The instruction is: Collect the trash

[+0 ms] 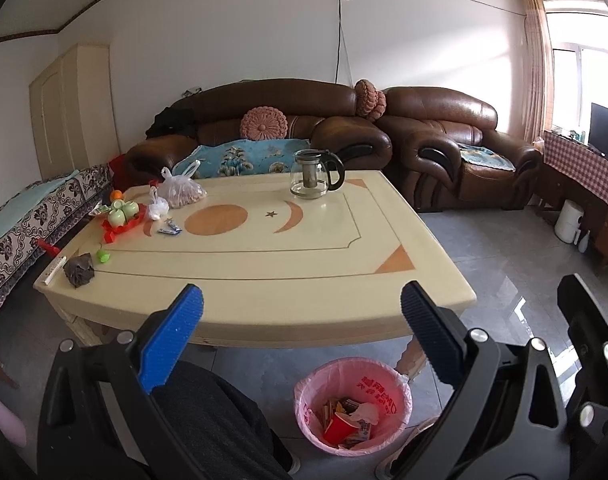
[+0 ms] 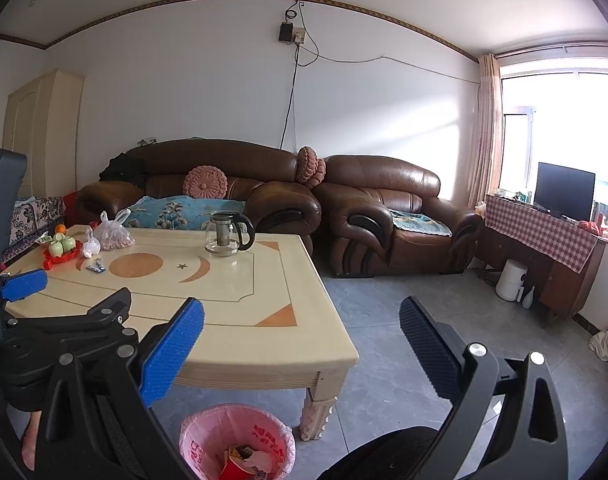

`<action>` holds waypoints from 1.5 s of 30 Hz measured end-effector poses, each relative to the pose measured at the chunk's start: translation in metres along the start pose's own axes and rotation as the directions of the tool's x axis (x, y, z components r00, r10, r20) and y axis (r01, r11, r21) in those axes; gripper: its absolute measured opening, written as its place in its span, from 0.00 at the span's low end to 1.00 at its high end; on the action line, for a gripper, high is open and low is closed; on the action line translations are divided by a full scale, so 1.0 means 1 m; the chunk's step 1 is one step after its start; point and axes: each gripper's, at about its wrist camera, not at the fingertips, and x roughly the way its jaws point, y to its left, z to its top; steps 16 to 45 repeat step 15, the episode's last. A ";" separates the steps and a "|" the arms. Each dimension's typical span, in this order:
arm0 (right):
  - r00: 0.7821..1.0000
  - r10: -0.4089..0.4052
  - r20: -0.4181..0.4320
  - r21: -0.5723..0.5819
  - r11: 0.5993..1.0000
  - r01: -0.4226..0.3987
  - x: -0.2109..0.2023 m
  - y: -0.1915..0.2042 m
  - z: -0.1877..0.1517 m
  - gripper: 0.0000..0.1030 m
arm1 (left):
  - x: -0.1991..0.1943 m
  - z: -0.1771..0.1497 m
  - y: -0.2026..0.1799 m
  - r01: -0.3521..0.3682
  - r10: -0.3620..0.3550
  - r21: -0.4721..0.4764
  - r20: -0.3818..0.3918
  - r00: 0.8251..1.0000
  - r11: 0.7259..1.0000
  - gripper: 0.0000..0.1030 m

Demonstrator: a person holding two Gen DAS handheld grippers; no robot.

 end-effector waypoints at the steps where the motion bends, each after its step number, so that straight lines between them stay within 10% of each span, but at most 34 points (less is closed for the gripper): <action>1: 1.000 -0.002 0.000 -0.001 1.000 0.002 0.000 0.000 0.000 0.93 | 0.000 0.000 0.002 0.006 -0.006 0.004 -0.004 1.000 1.000 0.94; 45: 1.000 -0.005 -0.005 0.004 1.000 0.005 0.001 0.001 -0.001 0.93 | 0.013 0.003 0.004 0.042 -0.041 0.023 -0.052 0.998 0.999 0.94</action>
